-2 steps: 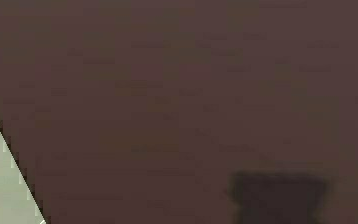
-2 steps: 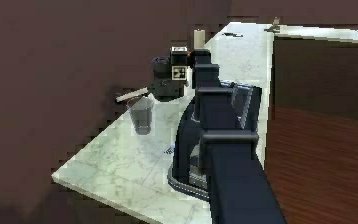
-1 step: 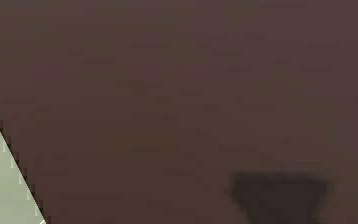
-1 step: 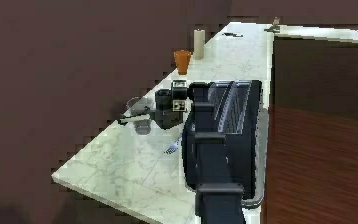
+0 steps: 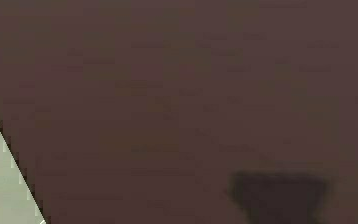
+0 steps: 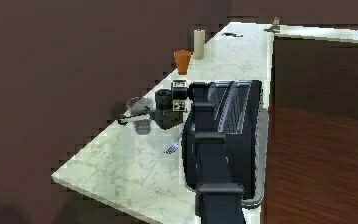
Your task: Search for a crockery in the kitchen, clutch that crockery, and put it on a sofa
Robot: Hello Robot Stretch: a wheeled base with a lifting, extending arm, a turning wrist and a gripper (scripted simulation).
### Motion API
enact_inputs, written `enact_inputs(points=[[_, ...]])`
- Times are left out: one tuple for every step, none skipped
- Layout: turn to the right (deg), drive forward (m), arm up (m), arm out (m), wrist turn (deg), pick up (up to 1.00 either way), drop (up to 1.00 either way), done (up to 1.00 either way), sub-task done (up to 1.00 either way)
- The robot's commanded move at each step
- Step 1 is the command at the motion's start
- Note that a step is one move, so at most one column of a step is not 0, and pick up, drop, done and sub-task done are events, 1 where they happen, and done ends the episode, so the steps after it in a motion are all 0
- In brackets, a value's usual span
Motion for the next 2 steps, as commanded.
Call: enact_inputs(points=[[0.0,0.00,0.08,0.00,0.0,0.00,0.00,0.00,0.00],[0.0,0.00,0.00,0.00,-45.0,0.00,0.00,0.00,0.00]])
